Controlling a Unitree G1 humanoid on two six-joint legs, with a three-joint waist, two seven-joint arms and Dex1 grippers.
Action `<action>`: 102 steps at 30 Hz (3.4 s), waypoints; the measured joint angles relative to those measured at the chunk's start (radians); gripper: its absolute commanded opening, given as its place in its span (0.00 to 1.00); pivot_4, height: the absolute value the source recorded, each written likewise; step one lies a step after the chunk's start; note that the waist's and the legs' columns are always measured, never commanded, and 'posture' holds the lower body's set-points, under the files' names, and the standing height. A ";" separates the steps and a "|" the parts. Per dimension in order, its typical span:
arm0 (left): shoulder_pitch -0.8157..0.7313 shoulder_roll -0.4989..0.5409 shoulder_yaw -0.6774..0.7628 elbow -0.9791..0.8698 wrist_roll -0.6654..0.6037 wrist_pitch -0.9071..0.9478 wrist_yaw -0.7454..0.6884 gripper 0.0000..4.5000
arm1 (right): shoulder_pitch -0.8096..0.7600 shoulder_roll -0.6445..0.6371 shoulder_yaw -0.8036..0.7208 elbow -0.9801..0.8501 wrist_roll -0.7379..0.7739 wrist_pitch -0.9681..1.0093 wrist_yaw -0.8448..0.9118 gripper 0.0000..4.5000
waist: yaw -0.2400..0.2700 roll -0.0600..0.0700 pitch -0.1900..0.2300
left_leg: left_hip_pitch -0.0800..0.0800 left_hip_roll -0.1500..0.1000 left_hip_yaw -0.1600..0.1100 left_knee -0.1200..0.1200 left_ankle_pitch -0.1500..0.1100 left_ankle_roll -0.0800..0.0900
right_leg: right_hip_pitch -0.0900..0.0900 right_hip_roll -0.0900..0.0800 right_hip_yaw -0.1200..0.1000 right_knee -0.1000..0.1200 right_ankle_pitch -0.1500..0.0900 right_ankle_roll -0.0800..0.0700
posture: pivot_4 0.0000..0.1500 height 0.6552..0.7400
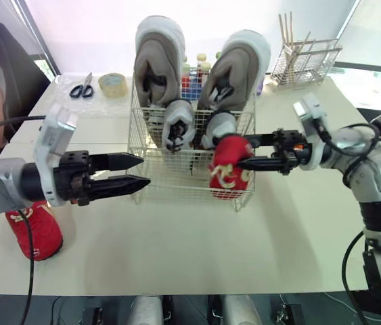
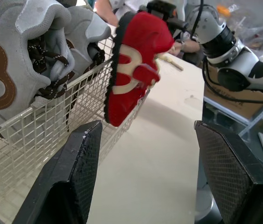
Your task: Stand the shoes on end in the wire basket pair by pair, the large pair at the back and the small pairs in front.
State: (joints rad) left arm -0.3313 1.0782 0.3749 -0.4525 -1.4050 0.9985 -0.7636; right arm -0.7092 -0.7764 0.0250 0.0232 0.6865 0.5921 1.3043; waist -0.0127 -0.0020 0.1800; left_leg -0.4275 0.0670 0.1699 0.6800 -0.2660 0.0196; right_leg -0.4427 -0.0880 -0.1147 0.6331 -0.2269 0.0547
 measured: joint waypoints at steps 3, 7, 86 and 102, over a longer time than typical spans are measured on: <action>-0.019 -0.001 -0.006 0.001 0.000 0.000 -0.002 0.72 | 0.004 0.003 -0.019 0.000 -0.005 0.000 -0.023 0.97 | 0.000 0.000 0.000 | 0.000 0.000 0.000 0.000 0.000 0.000 | 0.000 0.000 0.000 0.000 0.000 0.000 | 1.00 0.94; -0.032 -0.010 -0.009 0.011 0.008 0.000 -0.010 0.72 | 0.007 -0.012 -0.073 -0.001 -0.006 0.002 -0.046 0.97 | 0.002 0.000 0.000 | 0.000 0.000 0.000 0.000 0.000 0.000 | 0.000 0.000 0.000 0.000 0.000 0.000 | 1.00 0.94; 0.572 -0.220 0.459 0.478 0.726 -0.030 0.028 0.98 | -0.178 -0.037 0.000 -0.355 0.271 0.218 0.166 1.00 | -0.006 -0.005 -0.004 | -0.002 0.000 0.013 -0.004 -0.007 0.004 | -0.019 -0.016 0.001 0.001 0.001 -0.009 | 1.00 0.94; 0.561 -0.263 0.426 0.459 0.721 -0.049 0.055 0.24 | -0.178 -0.039 0.001 -0.352 0.255 0.209 0.155 1.00 | -0.005 -0.005 -0.004 | -0.001 0.000 0.014 -0.004 -0.007 0.004 | -0.019 -0.016 0.001 0.001 0.001 -0.009 | 1.00 0.94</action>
State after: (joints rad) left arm 0.2301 0.8148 0.8010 0.0068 -0.6839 0.9492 -0.7082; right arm -0.8869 -0.8157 0.0264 -0.3293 0.9419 0.8010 1.4593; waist -0.0181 -0.0072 0.1760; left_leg -0.4289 0.0665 0.1834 0.6756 -0.2732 0.0234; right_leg -0.4618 -0.1045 -0.1137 0.6339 -0.2260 0.0459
